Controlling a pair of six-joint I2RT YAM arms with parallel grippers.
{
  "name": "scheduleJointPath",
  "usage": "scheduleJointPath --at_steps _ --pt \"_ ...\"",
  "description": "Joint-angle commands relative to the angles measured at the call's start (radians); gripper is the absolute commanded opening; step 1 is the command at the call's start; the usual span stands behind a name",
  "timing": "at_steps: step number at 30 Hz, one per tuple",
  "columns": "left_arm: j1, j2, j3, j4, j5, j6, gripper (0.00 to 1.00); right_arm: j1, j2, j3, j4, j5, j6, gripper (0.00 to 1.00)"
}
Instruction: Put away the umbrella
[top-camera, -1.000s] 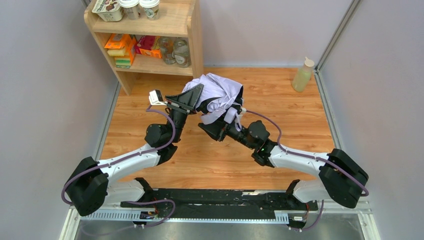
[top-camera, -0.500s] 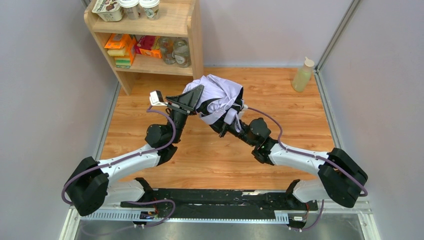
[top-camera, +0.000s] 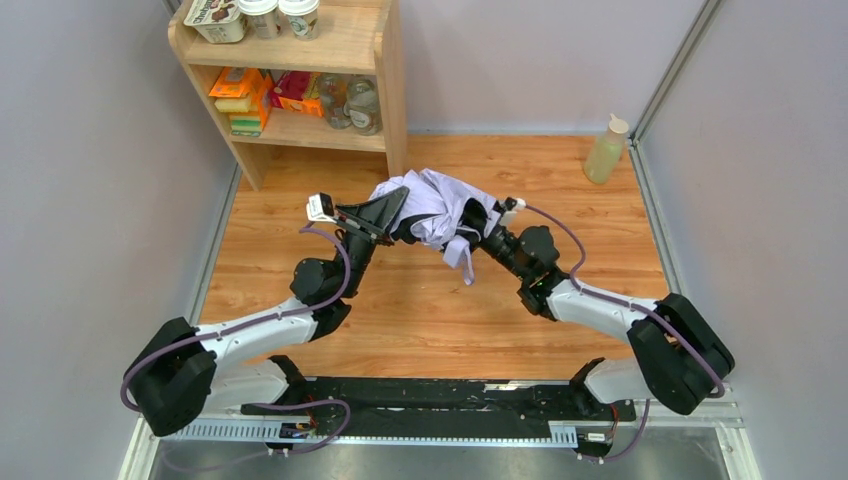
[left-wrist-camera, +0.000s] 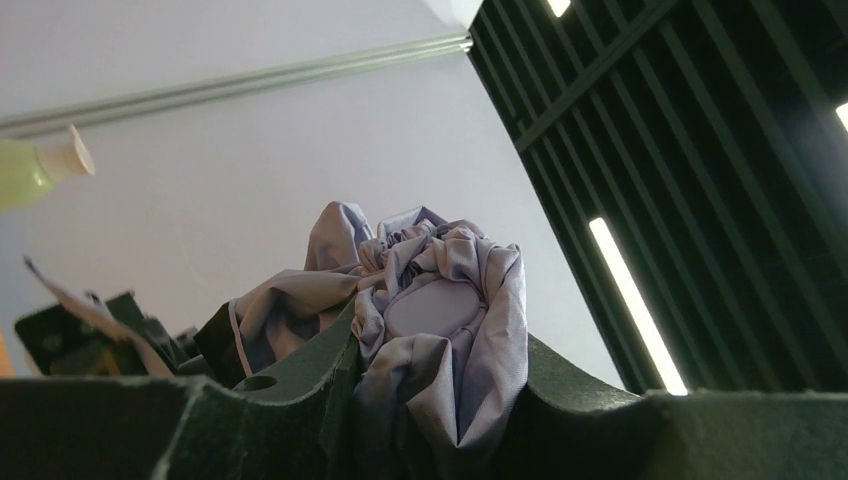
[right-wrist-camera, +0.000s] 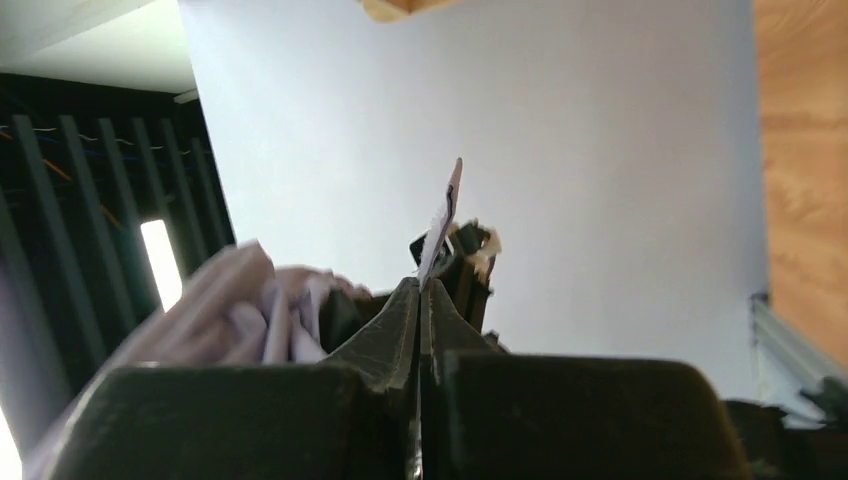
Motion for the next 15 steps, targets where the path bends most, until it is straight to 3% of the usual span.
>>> scheduleJointPath --at_steps 1,6,9,12,15 --pt "-0.033 -0.092 -0.012 -0.026 0.073 -0.18 0.0 -0.091 -0.041 -0.043 0.061 -0.018 -0.22 0.0" --pt "-0.035 -0.306 -0.054 -0.328 0.108 -0.151 0.0 -0.107 -0.094 -0.109 0.143 0.021 -0.474 0.0" --pt "-0.036 -0.452 -0.046 -0.72 0.099 -0.142 0.0 -0.107 -0.199 -0.092 0.041 0.021 -0.66 0.0" --pt "-0.036 -0.552 -0.071 -0.851 0.09 -0.142 0.0 -0.102 -0.315 -0.026 -0.18 0.021 -0.862 0.0" --pt "-0.036 -0.59 -0.043 -1.09 0.108 -0.126 0.0 -0.101 -0.38 0.036 -0.243 -0.031 -0.978 0.0"
